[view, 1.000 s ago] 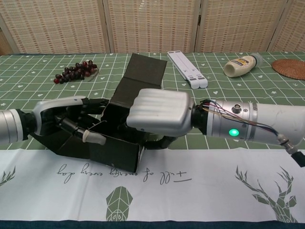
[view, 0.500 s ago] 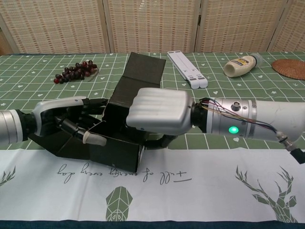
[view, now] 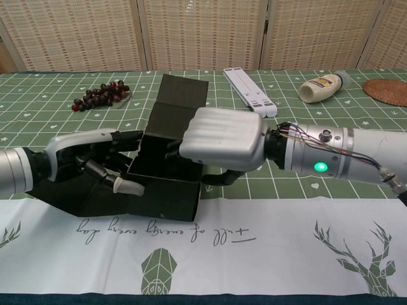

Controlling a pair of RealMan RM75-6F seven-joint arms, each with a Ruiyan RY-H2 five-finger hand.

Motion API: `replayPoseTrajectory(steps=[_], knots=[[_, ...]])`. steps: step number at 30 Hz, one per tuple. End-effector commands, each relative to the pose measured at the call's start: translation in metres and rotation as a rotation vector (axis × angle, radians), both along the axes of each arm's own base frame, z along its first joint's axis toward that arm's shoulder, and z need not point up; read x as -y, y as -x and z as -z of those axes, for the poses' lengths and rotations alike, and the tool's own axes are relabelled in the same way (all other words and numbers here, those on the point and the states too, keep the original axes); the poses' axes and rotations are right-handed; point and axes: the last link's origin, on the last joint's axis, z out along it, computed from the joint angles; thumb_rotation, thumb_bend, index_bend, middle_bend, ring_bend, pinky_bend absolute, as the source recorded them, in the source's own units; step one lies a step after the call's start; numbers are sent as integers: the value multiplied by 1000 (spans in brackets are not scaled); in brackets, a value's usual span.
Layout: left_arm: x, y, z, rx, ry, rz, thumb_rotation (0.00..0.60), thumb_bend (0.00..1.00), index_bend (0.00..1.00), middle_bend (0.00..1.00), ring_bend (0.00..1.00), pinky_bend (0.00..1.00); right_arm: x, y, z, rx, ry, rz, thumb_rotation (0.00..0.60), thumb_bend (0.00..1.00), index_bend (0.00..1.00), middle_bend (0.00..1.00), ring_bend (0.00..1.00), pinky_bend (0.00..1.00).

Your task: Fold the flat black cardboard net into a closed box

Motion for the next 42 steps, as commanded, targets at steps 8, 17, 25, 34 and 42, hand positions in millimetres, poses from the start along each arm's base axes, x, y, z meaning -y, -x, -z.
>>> replayPoseTrajectory(steps=[8,17,25,34,42], knots=[[3,-4,-11,-13,-53,25,600,120,0,0,439,472,-1,9,-26,120,69,128,600,234,0,82,691,973],[2,-4,-43,2,-134,35,600,120,0,0,433,463,-23,38,-54,258,-13,455,600,181,0,92,691,973],[1,0,-61,21,-192,14,600,120,0,0,428,462,-45,53,-51,497,-243,904,600,55,0,102,691,998],[3,-1,-68,30,-209,30,600,120,0,0,428,461,-61,47,-29,668,-489,1277,600,0,0,43,690,1000],[5,-3,-73,44,-231,40,600,120,0,0,424,459,-62,33,-5,691,-555,1402,600,0,0,5,667,1000]])
